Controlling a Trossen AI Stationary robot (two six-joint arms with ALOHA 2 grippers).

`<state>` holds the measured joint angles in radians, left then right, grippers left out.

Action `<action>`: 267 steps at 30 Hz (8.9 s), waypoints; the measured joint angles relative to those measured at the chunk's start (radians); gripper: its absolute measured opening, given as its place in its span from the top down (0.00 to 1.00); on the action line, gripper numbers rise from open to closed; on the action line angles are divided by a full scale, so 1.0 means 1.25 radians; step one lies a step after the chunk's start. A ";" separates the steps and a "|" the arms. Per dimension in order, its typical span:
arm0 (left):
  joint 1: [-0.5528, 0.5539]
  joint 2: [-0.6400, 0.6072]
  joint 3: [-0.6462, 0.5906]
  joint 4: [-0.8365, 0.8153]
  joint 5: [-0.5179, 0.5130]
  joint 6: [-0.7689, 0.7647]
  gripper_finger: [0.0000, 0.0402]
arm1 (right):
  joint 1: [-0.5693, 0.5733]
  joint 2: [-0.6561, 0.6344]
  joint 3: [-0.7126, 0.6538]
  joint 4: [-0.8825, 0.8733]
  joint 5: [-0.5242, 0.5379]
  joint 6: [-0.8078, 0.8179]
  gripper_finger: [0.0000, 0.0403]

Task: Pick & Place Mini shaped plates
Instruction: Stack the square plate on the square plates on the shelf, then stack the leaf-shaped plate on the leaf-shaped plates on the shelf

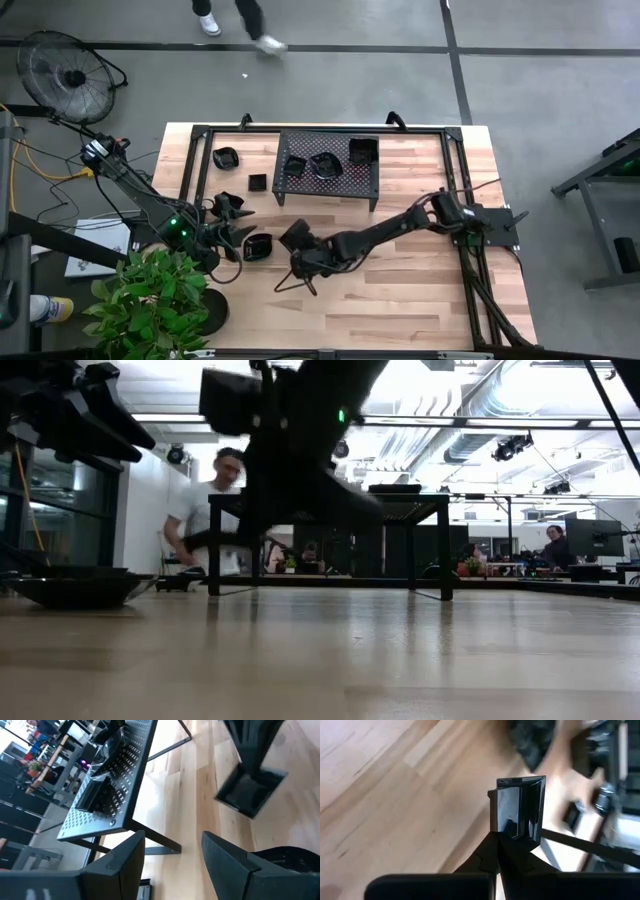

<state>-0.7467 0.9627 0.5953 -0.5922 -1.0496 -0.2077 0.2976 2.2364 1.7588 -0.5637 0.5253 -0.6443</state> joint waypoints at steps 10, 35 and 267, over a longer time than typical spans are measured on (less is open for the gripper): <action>0.000 0.000 0.000 0.011 0.014 -0.036 0.53 | 0.024 -0.002 0.215 -0.257 0.129 0.159 1.00; 0.001 0.001 0.001 0.013 -0.088 -0.032 0.53 | -0.257 -0.010 0.478 -0.445 -0.048 0.412 1.00; 0.484 0.264 0.037 0.011 0.874 -0.244 1.00 | 0.282 -0.548 -0.808 0.664 0.103 0.788 0.81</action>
<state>-0.1423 1.2926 0.6421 -0.5780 0.0425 -0.5128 0.6499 1.5509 0.7486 0.2668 0.6541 0.3403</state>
